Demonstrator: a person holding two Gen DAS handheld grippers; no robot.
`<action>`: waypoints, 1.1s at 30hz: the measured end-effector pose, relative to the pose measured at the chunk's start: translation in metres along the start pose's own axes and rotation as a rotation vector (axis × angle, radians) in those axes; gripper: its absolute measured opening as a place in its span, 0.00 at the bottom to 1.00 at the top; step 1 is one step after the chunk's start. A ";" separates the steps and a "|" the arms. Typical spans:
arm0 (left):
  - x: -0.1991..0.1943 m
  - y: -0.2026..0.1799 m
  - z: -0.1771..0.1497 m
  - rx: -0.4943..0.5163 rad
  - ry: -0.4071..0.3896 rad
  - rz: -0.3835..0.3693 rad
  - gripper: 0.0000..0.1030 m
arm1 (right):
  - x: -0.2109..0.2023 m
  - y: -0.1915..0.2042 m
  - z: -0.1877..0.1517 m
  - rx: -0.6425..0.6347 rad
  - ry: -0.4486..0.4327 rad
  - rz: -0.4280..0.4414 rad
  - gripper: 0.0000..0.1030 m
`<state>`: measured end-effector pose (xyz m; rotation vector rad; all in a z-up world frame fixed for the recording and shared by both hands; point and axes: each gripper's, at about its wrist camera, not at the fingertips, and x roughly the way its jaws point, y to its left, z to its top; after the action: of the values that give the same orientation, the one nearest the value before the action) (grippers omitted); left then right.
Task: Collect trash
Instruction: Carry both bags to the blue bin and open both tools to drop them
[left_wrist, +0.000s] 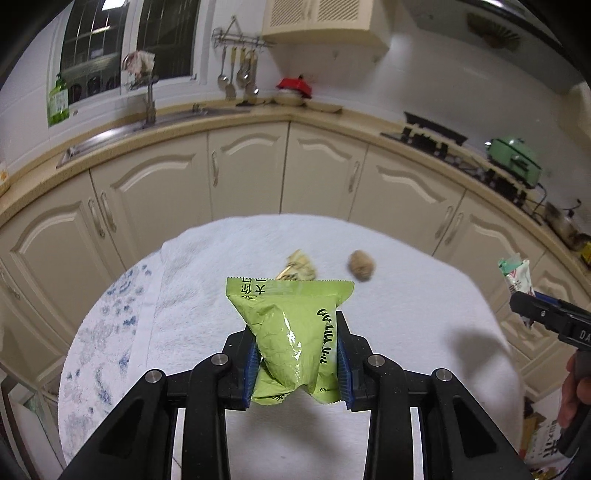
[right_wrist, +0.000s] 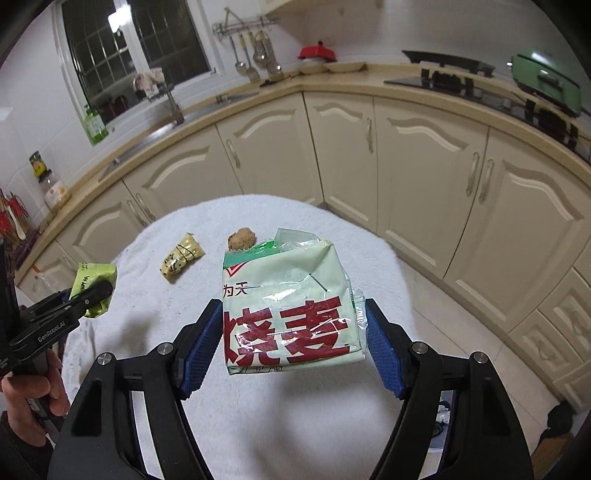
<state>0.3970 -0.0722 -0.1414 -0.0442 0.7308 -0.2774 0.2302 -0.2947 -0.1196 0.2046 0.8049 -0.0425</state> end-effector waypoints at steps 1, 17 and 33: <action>-0.017 -0.001 -0.010 0.005 -0.010 -0.007 0.29 | -0.014 -0.003 -0.003 0.010 -0.021 -0.001 0.73; -0.144 -0.124 -0.084 0.143 -0.153 -0.179 0.30 | -0.155 -0.086 -0.044 0.185 -0.242 -0.100 0.73; -0.091 -0.245 -0.094 0.321 -0.060 -0.383 0.30 | -0.195 -0.195 -0.092 0.398 -0.281 -0.239 0.73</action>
<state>0.2127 -0.2788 -0.1185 0.1132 0.6072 -0.7538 0.0069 -0.4749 -0.0735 0.4669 0.5304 -0.4504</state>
